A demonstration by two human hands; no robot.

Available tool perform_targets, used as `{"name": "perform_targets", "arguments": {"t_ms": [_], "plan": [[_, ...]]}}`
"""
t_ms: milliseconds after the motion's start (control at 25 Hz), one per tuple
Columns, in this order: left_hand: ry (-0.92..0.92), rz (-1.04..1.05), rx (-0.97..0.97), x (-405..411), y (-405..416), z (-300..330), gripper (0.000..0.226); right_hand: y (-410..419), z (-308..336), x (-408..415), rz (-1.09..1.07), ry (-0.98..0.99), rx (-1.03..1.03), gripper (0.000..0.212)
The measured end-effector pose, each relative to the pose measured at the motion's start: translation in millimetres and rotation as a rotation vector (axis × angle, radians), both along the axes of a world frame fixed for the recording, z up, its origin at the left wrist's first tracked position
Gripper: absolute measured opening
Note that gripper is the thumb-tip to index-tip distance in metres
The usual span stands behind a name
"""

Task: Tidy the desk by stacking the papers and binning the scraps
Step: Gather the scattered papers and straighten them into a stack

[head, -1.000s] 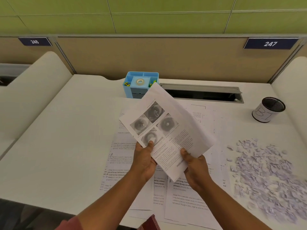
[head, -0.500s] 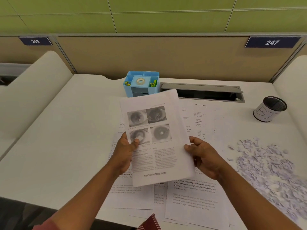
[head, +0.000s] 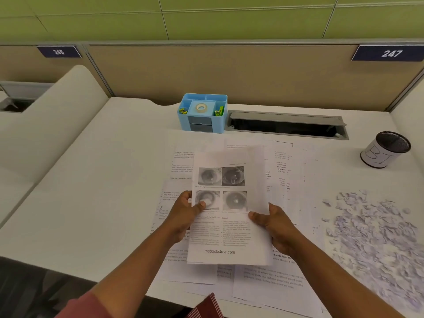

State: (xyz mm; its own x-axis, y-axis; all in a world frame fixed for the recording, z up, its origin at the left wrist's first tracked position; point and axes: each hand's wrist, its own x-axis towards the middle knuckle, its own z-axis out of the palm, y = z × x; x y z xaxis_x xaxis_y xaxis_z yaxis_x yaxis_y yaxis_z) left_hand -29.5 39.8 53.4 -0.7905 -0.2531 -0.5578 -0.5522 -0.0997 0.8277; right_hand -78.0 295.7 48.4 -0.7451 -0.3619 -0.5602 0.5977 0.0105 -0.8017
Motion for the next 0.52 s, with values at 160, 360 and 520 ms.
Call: {"name": "perform_targets", "arguments": {"t_ms": [160,360,520], "plan": [[-0.075,0.084,-0.062,7.1,-14.5,-1.6,0.03,2.6,-10.0,-1.9,-0.089,-0.016,0.002,0.027],[-0.191,0.072,-0.617,24.5,-54.6,-24.9,0.047,-3.3,-23.1,-9.9,-0.175,-0.029,0.044,0.024],[-0.373,-0.068,-0.831,24.0,-75.6,-30.8,0.083,-23.6,-29.2,-17.9,-0.204,-0.044,0.035,0.022]]}}
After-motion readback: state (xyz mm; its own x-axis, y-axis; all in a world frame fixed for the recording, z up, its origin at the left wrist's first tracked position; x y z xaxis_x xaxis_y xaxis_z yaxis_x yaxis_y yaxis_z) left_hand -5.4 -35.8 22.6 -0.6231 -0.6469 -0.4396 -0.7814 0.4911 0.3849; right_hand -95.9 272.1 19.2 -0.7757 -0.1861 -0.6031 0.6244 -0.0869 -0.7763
